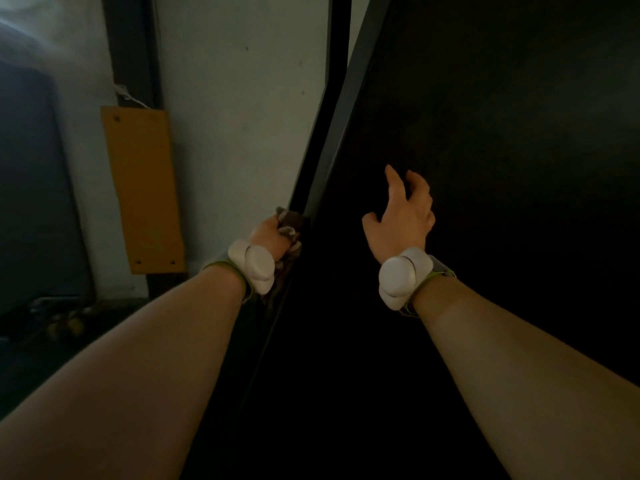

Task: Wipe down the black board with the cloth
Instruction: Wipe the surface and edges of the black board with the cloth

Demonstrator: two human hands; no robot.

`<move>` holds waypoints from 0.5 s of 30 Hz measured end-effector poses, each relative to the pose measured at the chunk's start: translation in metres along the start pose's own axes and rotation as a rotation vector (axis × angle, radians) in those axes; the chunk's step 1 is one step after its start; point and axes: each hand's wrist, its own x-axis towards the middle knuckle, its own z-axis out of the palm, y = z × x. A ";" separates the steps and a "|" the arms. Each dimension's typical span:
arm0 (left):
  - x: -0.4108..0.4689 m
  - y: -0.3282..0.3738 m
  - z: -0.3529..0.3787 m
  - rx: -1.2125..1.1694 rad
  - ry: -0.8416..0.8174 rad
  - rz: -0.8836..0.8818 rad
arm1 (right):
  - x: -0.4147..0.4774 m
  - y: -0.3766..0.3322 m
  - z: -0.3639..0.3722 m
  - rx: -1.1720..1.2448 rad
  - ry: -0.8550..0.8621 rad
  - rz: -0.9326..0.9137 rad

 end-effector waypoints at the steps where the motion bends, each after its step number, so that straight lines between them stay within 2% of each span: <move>1: -0.003 -0.007 0.002 0.000 -0.012 -0.015 | -0.002 0.000 0.002 0.000 -0.003 0.001; 12: -0.017 -0.059 0.004 0.126 -0.138 -0.218 | -0.029 0.001 0.020 0.010 -0.031 0.028; 15: -0.013 -0.065 -0.002 0.022 -0.031 -0.231 | -0.027 0.003 0.017 -0.003 -0.029 0.038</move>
